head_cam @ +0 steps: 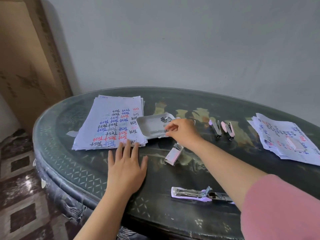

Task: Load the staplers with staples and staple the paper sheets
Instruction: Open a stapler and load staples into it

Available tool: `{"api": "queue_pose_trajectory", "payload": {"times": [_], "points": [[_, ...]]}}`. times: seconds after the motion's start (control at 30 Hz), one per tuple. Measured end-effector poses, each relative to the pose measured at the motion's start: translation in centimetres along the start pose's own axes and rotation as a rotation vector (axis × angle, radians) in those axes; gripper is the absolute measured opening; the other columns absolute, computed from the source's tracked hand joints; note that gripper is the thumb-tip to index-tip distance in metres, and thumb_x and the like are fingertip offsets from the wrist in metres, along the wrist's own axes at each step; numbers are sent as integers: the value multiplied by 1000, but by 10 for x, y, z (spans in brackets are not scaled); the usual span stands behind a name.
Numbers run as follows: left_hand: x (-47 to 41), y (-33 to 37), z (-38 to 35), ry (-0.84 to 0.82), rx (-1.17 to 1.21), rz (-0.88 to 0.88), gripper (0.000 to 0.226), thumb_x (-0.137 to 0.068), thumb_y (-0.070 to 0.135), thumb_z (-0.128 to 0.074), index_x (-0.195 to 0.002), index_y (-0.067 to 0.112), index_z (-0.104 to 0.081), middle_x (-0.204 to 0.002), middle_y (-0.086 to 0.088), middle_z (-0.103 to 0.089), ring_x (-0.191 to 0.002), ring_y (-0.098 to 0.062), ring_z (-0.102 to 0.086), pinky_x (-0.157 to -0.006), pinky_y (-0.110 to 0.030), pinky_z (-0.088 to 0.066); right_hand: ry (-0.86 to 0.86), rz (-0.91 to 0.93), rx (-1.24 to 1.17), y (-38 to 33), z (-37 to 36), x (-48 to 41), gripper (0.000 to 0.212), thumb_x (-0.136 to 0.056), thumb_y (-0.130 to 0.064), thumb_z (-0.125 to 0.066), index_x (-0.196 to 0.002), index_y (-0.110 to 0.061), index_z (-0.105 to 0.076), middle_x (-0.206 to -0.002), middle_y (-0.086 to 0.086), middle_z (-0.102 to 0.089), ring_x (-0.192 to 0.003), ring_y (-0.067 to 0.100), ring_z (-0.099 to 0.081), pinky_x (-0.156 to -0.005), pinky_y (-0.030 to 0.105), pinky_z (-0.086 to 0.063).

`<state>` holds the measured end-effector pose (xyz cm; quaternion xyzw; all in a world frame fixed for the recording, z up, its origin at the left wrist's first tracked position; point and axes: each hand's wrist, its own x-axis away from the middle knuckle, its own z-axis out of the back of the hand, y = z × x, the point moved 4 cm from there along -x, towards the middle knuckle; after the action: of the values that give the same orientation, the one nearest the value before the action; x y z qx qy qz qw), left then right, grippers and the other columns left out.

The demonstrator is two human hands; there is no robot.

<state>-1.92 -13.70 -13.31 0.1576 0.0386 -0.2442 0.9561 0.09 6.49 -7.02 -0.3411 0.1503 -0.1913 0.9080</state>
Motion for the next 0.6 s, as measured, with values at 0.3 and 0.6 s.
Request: {"api": "queue_pose_trajectory", "payload": {"times": [0.3, 0.6], "points": [[-3, -2, -4, 41, -29, 2, 74, -83, 60, -4, -149, 29, -19, -159, 4, -13, -147, -19, -4, -118, -46, -4, -170, 16, 103, -3, -41, -45, 19, -81, -8, -73, -100, -12, -73, -101, 4, -70, -91, 15, -64, -85, 24, -49], [-1, 1, 0, 39, 18, 8, 64, -91, 57, -19, -148, 29, -22, -158, 5, -15, -147, -17, -5, -118, -47, -6, -265, -66, 263, 27, 28, 1, 12, -83, -19, -70, -88, -11, -77, -81, -9, -71, -69, -2, -59, -56, 10, -38]]}}
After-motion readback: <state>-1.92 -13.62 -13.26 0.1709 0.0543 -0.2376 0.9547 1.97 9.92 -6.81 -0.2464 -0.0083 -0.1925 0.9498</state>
